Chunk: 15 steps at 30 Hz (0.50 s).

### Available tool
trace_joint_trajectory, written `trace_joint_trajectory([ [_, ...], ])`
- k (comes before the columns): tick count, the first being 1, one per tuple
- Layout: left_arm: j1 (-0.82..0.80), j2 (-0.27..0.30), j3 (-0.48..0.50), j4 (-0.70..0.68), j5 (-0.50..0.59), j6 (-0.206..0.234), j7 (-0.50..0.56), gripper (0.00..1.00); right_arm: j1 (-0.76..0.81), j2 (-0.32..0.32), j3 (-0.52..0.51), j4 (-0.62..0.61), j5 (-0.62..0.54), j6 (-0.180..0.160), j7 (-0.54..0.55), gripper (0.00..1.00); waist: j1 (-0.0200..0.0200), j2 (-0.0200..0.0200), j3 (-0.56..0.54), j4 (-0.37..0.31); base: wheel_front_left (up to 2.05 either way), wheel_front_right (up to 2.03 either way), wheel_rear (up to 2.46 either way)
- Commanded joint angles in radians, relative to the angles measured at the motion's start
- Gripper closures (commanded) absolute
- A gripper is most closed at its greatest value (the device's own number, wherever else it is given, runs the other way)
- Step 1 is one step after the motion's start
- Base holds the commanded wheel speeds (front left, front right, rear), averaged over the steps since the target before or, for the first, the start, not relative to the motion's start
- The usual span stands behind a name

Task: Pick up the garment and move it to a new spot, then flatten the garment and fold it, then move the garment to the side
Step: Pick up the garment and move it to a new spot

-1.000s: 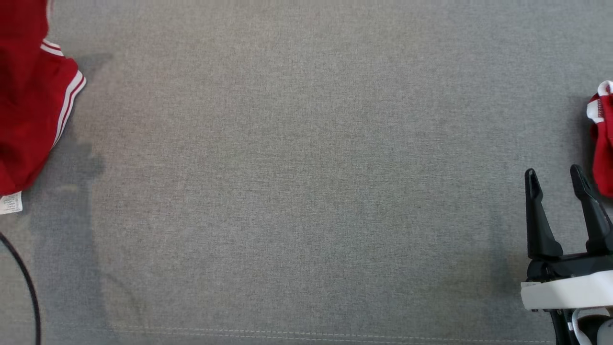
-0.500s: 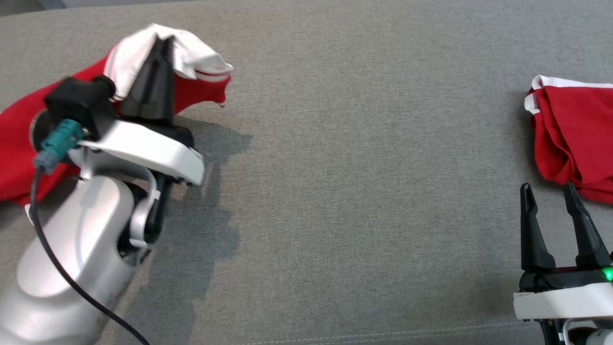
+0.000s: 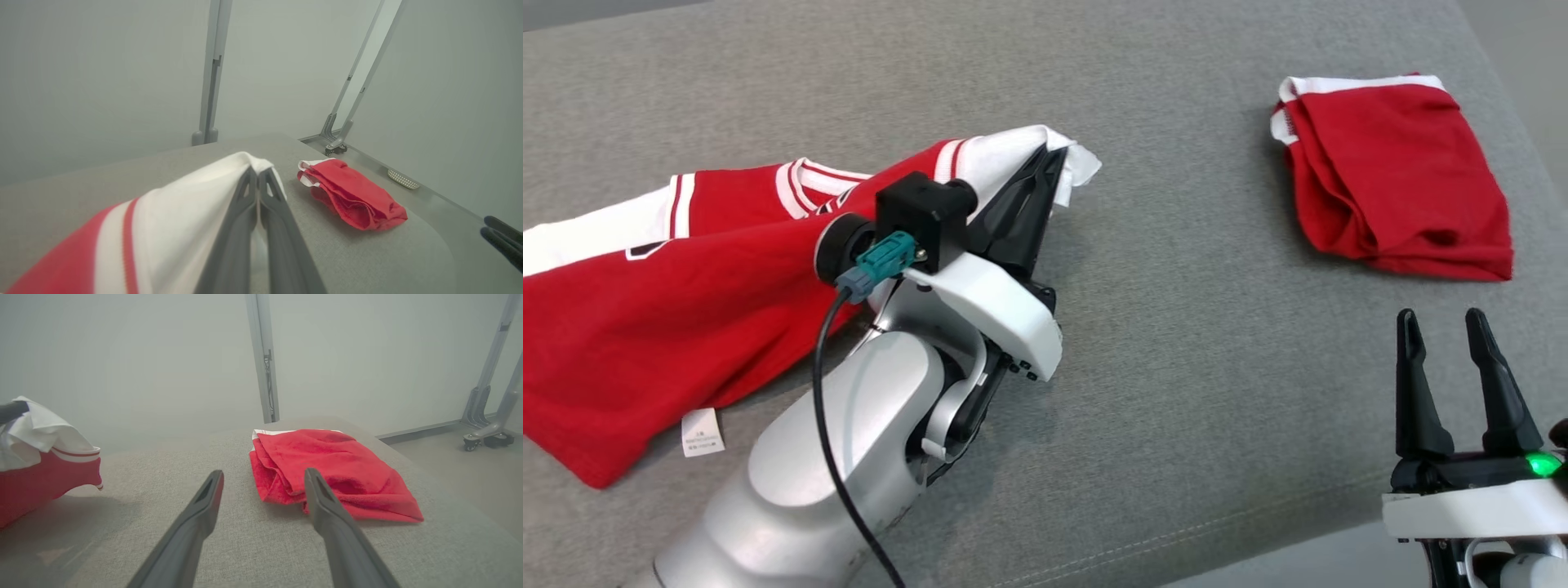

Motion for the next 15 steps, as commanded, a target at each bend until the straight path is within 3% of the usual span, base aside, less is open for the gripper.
trace_joint_trajectory([
  [1, -0.057, -0.007, 0.021, 0.005, 0.003, -0.016, -0.004, 1.00, -0.018, -0.011, 0.029, -0.008, 0.012, 0.000, -0.017, 0.00, 0.0000, -0.0001, 0.031, -0.069, 0.00, 0.00, 0.00],
  [6, -0.088, -0.050, -0.001, 0.098, -0.002, -0.045, -0.006, 1.00, -0.022, -0.011, 0.041, 0.021, 0.045, 0.000, -0.033, 0.00, 0.0000, -0.0001, 0.062, -0.133, 0.00, 0.00, 0.00],
  [12, -0.077, -0.082, -0.024, 0.188, -0.043, -0.102, 0.009, 0.99, -0.031, -0.011, 0.044, 0.051, 0.063, 0.000, -0.043, 0.00, 0.0000, -0.0001, 0.068, -0.136, 0.00, 0.00, 0.00],
  [14, -0.070, -0.095, -0.035, 0.201, -0.059, -0.130, 0.011, 0.00, -0.034, -0.011, 0.038, 0.058, 0.064, 0.000, -0.044, 0.00, 0.0000, -0.0001, 0.061, -0.123, 0.00, 0.00, 0.00],
  [15, -0.070, -0.099, -0.042, 0.202, -0.056, -0.136, 0.006, 0.00, -0.036, -0.011, 0.035, 0.061, 0.063, 0.000, -0.045, 0.00, 0.0000, -0.0001, 0.056, -0.115, 0.00, 0.00, 0.00],
])
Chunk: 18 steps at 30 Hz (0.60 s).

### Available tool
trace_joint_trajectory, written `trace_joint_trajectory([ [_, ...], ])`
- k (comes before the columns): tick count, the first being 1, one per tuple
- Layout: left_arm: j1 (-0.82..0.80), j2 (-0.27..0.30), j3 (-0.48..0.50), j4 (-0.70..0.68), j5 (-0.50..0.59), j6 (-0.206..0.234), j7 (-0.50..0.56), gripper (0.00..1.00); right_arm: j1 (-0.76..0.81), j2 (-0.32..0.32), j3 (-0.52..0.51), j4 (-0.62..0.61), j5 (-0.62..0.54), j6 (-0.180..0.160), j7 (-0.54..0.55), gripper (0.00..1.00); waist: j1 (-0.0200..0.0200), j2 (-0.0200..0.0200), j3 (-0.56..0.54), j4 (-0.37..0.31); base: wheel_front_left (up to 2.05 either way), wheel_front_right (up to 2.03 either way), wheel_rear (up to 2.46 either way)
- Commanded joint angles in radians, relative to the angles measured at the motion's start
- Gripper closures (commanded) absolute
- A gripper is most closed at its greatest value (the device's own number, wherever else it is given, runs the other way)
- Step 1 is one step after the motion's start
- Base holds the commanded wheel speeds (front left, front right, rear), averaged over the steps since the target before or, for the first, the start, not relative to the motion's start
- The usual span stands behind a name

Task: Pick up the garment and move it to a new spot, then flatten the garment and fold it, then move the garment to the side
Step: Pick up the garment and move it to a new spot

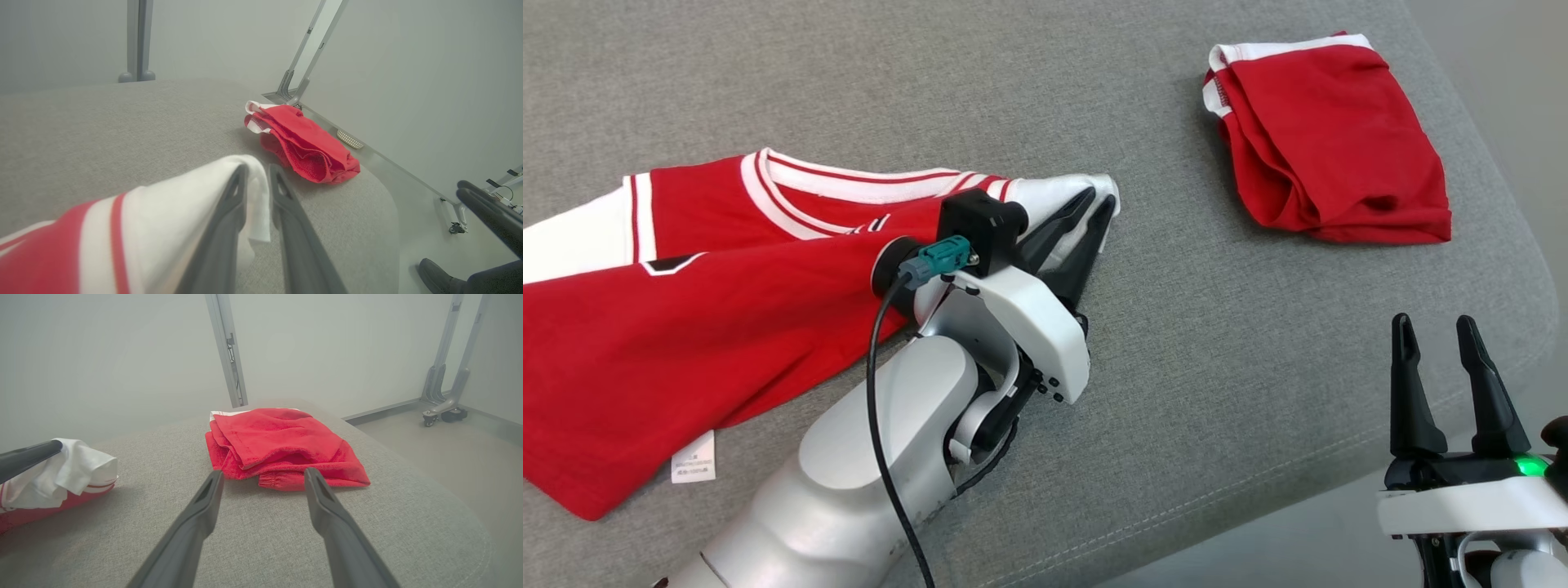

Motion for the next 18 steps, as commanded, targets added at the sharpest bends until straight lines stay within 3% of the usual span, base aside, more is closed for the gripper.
trace_joint_trajectory([
  [1, -0.020, -0.006, 0.017, -0.029, 0.003, -0.016, -0.011, 0.00, -0.018, -0.013, 0.015, -0.018, 0.005, 0.000, -0.012, 0.00, 0.0000, 0.0000, -0.014, 0.021, 0.00, 0.00, 0.00],
  [4, -0.020, 0.004, -0.005, -0.073, 0.032, -0.018, -0.025, 0.00, -0.019, -0.013, 0.003, -0.013, -0.008, 0.000, -0.013, 0.00, 0.0000, 0.0000, -0.036, 0.054, 0.00, 0.00, 0.00],
  [7, -0.009, 0.043, -0.005, -0.150, 0.068, 0.011, -0.045, 0.00, -0.017, -0.013, -0.013, -0.014, -0.030, 0.000, -0.013, 0.00, 0.0000, 0.0000, -0.062, 0.100, 0.00, 0.00, 0.00],
  [18, 0.143, 0.263, 0.147, -0.402, 0.116, 0.218, -0.123, 0.00, -0.004, -0.049, -0.018, -0.016, -0.077, 0.000, 0.006, 0.00, 0.0000, 0.0000, -0.162, 0.277, 0.00, 0.00, 0.00],
])
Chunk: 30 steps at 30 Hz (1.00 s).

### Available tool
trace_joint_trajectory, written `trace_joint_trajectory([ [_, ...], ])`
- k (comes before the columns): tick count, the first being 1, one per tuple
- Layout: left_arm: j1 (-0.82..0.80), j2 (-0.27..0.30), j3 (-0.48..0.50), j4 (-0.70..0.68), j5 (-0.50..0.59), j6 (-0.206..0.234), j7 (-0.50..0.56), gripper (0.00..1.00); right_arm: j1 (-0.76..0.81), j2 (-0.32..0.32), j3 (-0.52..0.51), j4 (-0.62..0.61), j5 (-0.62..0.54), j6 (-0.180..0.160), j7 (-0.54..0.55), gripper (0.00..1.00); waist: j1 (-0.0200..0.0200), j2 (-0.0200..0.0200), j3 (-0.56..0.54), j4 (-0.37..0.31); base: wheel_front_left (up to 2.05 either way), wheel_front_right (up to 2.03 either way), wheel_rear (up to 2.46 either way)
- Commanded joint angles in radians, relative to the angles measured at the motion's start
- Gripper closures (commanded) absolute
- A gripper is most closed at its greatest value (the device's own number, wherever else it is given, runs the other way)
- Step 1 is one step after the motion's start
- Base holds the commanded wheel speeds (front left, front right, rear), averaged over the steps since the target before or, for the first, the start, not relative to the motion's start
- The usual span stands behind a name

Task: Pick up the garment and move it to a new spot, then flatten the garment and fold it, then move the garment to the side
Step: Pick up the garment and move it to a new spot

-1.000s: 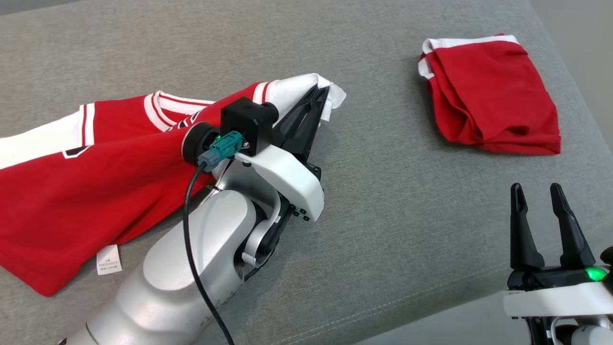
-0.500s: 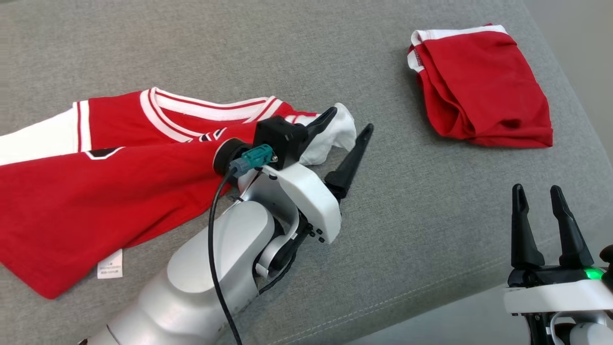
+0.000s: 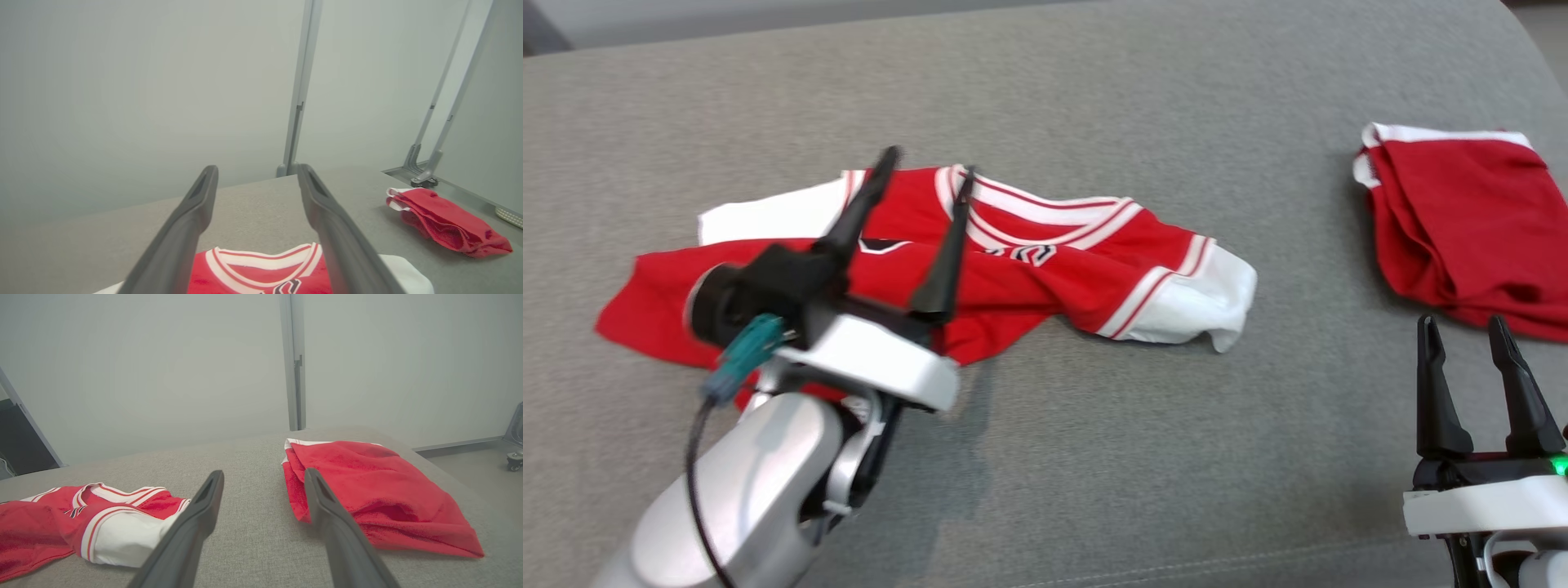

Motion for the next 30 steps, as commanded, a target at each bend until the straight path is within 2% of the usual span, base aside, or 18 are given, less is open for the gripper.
trace_joint_trajectory([
  [1, 0.006, 0.038, 0.056, -0.034, -0.004, 0.020, -0.008, 0.00, -0.003, -0.020, 0.019, -0.021, -0.011, 0.000, 0.008, 0.00, 0.0000, -0.0001, -0.051, 0.064, 0.00, 0.00, 0.00],
  [5, 0.119, 0.119, 0.167, -0.080, -0.042, 0.097, -0.039, 0.00, 0.014, -0.037, 0.006, -0.029, -0.018, 0.000, 0.024, 0.00, 0.0000, -0.0001, -0.086, 0.130, 0.00, 0.00, 0.00],
  [8, 0.176, 0.154, 0.209, -0.088, -0.058, 0.115, -0.050, 0.00, 0.025, -0.035, -0.004, -0.033, -0.019, 0.000, 0.031, 0.00, 0.0000, -0.0001, -0.105, 0.154, 0.00, 0.00, 0.00],
  [9, 0.194, 0.163, 0.221, -0.090, -0.066, 0.115, -0.053, 0.00, 0.029, -0.034, -0.004, -0.033, -0.020, 0.000, 0.033, 0.00, 0.0000, -0.0001, -0.111, 0.158, 0.00, 0.00, 0.00],
  [12, 0.255, 0.226, 0.230, -0.061, -0.078, 0.076, -0.056, 0.00, 0.040, -0.031, 0.009, -0.028, -0.020, 0.000, 0.034, 0.00, 0.0000, -0.0001, -0.134, 0.163, 0.00, 0.00, 0.00],
  [15, 0.302, 0.245, 0.247, -0.034, -0.107, 0.025, -0.068, 0.00, 0.051, -0.032, 0.018, -0.016, -0.016, 0.000, 0.032, 0.00, 0.0000, -0.0001, -0.152, 0.163, 0.00, 0.00, 0.00],
  [18, 0.352, 0.249, 0.276, -0.001, -0.123, -0.006, -0.079, 0.00, 0.066, -0.034, 0.026, -0.003, -0.014, 0.000, 0.028, 0.00, 0.0000, -0.0001, -0.173, 0.161, 0.00, 0.00, 0.00],
  [20, 0.393, 0.245, 0.306, 0.022, -0.131, -0.004, -0.083, 0.00, 0.078, -0.034, 0.027, 0.004, -0.012, 0.000, 0.026, 0.00, 0.0000, -0.0001, -0.187, 0.160, 0.00, 0.00, 0.00],
  [26, 0.530, 0.160, 0.469, 0.029, -0.148, 0.012, -0.087, 0.00, 0.124, -0.026, 0.015, 0.010, -0.008, 0.000, 0.024, 0.00, 0.0000, -0.0001, -0.224, 0.163, 0.00, 0.00, 0.00],
  [30, 0.593, 0.110, 0.530, 0.008, -0.097, -0.011, -0.087, 0.00, 0.147, -0.020, 0.005, 0.004, -0.008, 0.000, 0.026, 0.00, 0.0000, -0.0001, -0.241, 0.168, 0.00, 0.00, 0.00],
])
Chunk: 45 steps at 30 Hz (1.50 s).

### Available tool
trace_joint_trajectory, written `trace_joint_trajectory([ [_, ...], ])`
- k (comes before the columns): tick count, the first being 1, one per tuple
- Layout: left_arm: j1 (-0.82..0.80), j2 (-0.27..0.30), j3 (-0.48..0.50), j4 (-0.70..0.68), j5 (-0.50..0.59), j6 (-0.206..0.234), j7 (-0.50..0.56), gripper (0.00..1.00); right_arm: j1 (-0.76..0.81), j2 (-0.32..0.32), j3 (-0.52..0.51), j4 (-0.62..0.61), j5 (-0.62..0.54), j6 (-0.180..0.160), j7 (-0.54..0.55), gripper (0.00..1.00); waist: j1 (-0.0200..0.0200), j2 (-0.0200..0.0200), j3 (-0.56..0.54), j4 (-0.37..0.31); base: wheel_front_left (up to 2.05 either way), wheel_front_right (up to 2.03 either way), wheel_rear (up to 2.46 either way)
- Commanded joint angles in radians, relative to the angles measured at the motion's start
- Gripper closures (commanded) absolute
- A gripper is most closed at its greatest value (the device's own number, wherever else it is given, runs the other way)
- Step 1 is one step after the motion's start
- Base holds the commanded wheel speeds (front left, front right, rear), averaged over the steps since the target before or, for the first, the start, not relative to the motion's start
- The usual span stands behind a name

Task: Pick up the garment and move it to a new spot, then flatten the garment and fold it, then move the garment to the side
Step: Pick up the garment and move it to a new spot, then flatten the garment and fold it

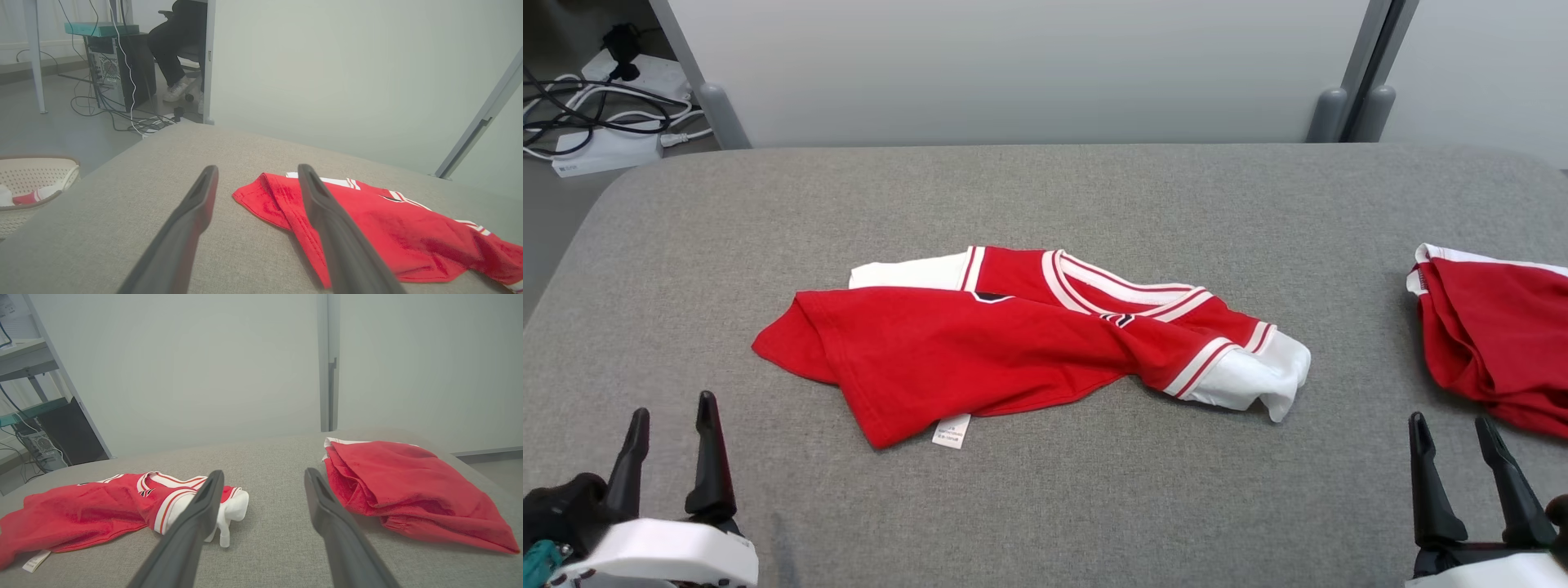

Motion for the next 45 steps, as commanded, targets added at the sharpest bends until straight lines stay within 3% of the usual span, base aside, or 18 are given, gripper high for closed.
trace_joint_trajectory([
  [1, -0.023, 0.026, 0.046, -0.029, 0.030, -0.016, -0.010, 0.00, -0.002, -0.015, 0.013, -0.028, -0.001, 0.000, -0.003, 0.00, 0.0000, -0.0001, -0.007, 0.003, 0.00, 0.00, 0.00],
  [6, -0.018, 0.027, 0.004, -0.030, 0.115, -0.068, -0.010, 0.00, 0.016, -0.010, 0.007, -0.038, -0.016, 0.000, 0.002, 0.00, 0.0000, -0.0001, -0.015, 0.007, 0.00, 0.00, 0.00],
  [16, -0.035, 0.030, -0.043, 0.032, 0.151, -0.109, -0.008, 0.00, 0.034, -0.006, 0.021, -0.052, -0.040, 0.000, 0.013, 0.00, 0.0000, -0.0001, -0.029, 0.007, 0.00, 0.00, 0.00],
  [25, -0.028, -0.020, 0.001, 0.076, 0.109, -0.108, -0.009, 0.00, 0.044, 0.001, 0.016, -0.048, -0.037, 0.000, 0.007, 0.00, 0.0000, -0.0001, -0.042, 0.016, 0.00, 0.00, 0.00],
  [45, -0.033, -0.051, 0.019, 0.091, 0.195, -0.143, -0.010, 0.00, 0.043, -0.010, 0.021, -0.048, -0.039, 0.000, 0.016, 0.00, 0.0000, -0.0001, -0.030, 0.023, 0.00, 0.00, 0.00],
])
